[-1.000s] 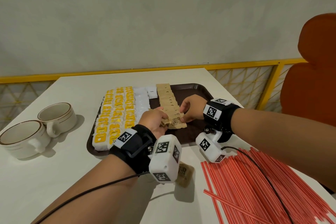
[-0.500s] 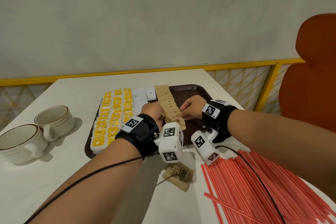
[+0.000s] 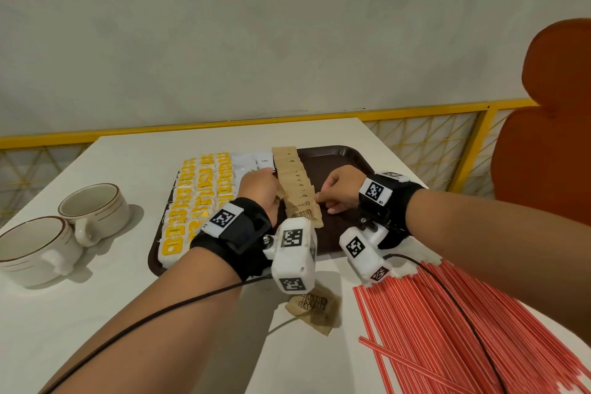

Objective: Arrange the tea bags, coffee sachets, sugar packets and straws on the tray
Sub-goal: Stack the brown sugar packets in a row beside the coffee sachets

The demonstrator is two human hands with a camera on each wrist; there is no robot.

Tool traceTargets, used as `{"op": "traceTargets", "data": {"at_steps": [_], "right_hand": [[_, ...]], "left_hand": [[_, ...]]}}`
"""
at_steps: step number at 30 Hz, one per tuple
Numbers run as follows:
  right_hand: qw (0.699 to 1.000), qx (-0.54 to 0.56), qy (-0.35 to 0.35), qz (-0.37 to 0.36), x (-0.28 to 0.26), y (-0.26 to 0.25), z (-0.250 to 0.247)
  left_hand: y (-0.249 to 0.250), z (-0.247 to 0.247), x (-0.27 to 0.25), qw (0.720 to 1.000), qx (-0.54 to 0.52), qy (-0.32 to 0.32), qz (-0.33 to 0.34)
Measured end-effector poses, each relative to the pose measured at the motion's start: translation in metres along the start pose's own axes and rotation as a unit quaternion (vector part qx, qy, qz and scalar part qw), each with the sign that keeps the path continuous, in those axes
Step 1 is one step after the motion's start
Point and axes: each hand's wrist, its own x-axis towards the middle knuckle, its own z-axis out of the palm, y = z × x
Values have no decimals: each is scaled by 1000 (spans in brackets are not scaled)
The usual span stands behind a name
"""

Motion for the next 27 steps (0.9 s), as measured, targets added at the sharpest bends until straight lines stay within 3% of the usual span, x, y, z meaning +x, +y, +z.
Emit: {"op": "traceTargets", "data": {"at_steps": [4, 8, 19, 22, 27], "right_hand": [[999, -15, -48, 6, -7, 5, -2], [999, -12, -50, -3, -11, 6, -1], [999, 10, -48, -11, -12, 5, 2], [999, -14, -33, -3, -12, 3, 3], [991, -95, -67, -65, -15, 5, 0]], "left_hand": [[-6, -6, -7, 1000, 21, -17, -14], [-16, -2, -18, 1000, 6, -25, -3], [-28, 10, -13, 994, -99, 41, -5], [-28, 9, -12, 993, -106, 43, 0], [-31, 4, -16, 994, -97, 38, 14]]}}
